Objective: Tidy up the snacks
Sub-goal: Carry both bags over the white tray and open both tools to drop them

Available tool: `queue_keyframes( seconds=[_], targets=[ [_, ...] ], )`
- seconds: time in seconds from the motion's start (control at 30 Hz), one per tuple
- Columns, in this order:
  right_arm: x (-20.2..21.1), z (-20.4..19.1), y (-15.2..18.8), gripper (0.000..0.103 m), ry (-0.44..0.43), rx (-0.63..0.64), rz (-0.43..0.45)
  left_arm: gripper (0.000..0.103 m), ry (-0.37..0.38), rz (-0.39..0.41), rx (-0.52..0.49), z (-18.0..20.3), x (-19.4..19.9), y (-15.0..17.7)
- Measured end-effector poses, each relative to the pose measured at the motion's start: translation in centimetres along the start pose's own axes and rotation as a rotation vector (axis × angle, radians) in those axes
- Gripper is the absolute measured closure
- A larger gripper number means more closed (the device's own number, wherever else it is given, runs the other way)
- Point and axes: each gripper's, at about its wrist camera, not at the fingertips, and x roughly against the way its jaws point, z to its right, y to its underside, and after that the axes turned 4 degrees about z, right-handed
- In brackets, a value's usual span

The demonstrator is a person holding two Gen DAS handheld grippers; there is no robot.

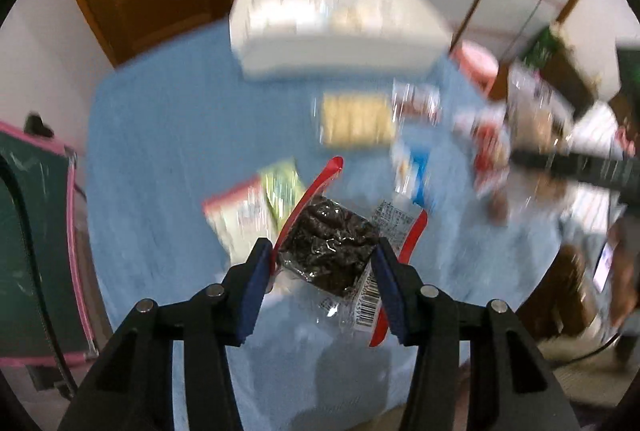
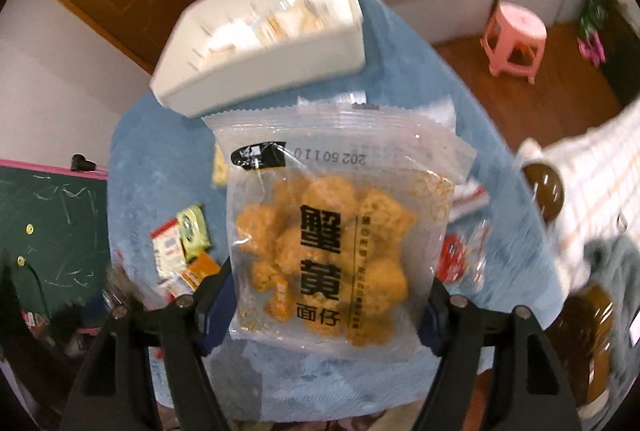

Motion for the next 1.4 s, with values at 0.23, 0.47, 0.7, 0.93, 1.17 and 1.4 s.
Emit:
queue_keyframes(
  seconds=[0.23, 0.47, 0.7, 0.93, 1.17, 1.4],
  targets=[
    [4.5, -2.6, -4.5, 0.029, -0.021, 0.136, 0.144, 0.053, -0.035, 0.2, -0.003, 0.9, 6.3, -9.0],
    [9.0, -4.9, -11.9, 0.028, -0.051, 0.239, 0.316, 0.053, -0.091, 0.302, 0.023, 1.4, 7.7, -18.0],
    [8.7, -6.7, -19.2, 0.027, -0.041, 0.284, 0.405, 0.053, -0.124, 0.344, 0.057, 0.8, 5.6, -26.3],
    [3.4, -7.7, -24.1, 0.025, 0.005, 0.318, 0.335, 0.053, -0.158, 0.302, 0.117, -0.5, 0.2, -31.5],
    [-3.6, -8.3, -25.9, 0.021, -0.001, 0.334, 0.169, 0.013, -0.15, 0.227, 0.145, -1.9, -5.0, -32.6],
    [-7.3, -8.1, -25.2, 0.019, 0.013, 0.321, 0.074, 0.004, -0.149, 0.18, 0.225, -3.6, -6.8, -31.7]
  ],
)
